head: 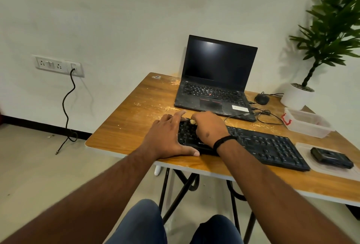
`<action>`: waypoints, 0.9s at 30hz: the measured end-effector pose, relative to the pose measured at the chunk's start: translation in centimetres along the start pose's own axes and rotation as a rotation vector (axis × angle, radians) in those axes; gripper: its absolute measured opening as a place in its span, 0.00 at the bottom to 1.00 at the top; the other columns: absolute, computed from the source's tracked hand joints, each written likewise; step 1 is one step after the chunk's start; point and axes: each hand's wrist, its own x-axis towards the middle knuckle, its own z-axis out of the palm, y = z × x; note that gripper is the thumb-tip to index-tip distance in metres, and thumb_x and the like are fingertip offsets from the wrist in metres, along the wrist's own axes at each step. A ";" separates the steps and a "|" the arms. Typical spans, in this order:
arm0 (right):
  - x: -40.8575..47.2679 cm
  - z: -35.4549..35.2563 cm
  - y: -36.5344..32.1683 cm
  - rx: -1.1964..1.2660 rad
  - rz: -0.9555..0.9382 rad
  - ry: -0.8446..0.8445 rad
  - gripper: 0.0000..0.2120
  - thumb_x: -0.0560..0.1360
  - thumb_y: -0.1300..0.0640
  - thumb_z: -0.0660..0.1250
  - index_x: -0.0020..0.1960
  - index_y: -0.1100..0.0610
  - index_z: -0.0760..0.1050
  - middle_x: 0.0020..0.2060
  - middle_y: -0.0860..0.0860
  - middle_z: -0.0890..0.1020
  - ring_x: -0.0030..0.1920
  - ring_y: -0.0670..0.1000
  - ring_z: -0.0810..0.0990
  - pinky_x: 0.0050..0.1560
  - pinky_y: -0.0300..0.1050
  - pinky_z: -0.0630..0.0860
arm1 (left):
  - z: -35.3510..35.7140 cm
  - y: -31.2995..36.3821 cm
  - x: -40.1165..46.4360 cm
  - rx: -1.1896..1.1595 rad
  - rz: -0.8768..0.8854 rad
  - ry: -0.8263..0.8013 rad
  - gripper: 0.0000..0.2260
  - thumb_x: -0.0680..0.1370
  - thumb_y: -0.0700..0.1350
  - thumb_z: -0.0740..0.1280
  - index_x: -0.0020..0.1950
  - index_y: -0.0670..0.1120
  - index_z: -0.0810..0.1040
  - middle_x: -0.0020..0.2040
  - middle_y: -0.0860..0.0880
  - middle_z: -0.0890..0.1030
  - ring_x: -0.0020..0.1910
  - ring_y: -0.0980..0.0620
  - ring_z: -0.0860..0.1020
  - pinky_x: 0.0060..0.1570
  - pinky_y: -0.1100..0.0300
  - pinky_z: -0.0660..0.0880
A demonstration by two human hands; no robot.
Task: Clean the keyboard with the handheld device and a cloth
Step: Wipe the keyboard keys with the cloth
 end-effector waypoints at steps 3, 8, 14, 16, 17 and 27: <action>-1.2 0.6 -1.6 -0.024 -0.025 0.002 0.09 0.77 0.61 0.66 0.56 0.58 0.77 0.51 0.55 0.81 0.54 0.57 0.78 0.52 0.51 0.77 | 0.1 -0.1 0.1 -0.011 0.005 0.003 0.58 0.61 0.78 0.69 0.81 0.53 0.50 0.73 0.52 0.72 0.72 0.49 0.67 0.70 0.46 0.67; -4.2 0.3 -3.0 0.015 -0.134 0.007 0.07 0.79 0.60 0.64 0.55 0.57 0.77 0.51 0.54 0.80 0.53 0.55 0.79 0.55 0.51 0.78 | 0.3 -0.4 0.2 -0.005 0.040 0.000 0.53 0.66 0.69 0.73 0.81 0.52 0.49 0.73 0.54 0.72 0.71 0.48 0.67 0.67 0.46 0.67; -3.0 -1.6 -0.5 0.121 0.004 0.019 0.10 0.76 0.65 0.61 0.52 0.56 0.78 0.46 0.54 0.82 0.47 0.56 0.79 0.43 0.47 0.74 | 0.1 -0.1 0.1 -0.010 0.002 -0.009 0.60 0.59 0.80 0.68 0.81 0.52 0.50 0.74 0.55 0.72 0.73 0.49 0.66 0.70 0.45 0.67; -2.4 -1.5 -1.0 0.092 0.050 0.038 0.08 0.77 0.63 0.62 0.54 0.57 0.77 0.49 0.55 0.82 0.50 0.56 0.79 0.47 0.49 0.76 | 0.2 -0.1 0.1 -0.007 -0.003 0.002 0.59 0.59 0.80 0.69 0.81 0.52 0.50 0.73 0.54 0.72 0.73 0.49 0.66 0.70 0.44 0.67; -2.4 -1.1 -1.6 0.077 0.038 0.010 0.08 0.78 0.61 0.63 0.55 0.57 0.76 0.50 0.56 0.82 0.51 0.56 0.79 0.49 0.49 0.76 | 0.2 -0.1 0.1 -0.009 0.004 0.007 0.59 0.60 0.78 0.69 0.81 0.52 0.50 0.73 0.53 0.73 0.72 0.48 0.67 0.70 0.44 0.67; -4.7 -0.6 -1.1 0.100 -0.124 -0.048 0.08 0.78 0.61 0.64 0.55 0.55 0.78 0.48 0.52 0.81 0.51 0.54 0.79 0.53 0.48 0.77 | 0.2 -0.3 0.1 -0.008 0.029 0.003 0.58 0.60 0.78 0.68 0.81 0.52 0.51 0.73 0.56 0.73 0.71 0.49 0.68 0.68 0.45 0.68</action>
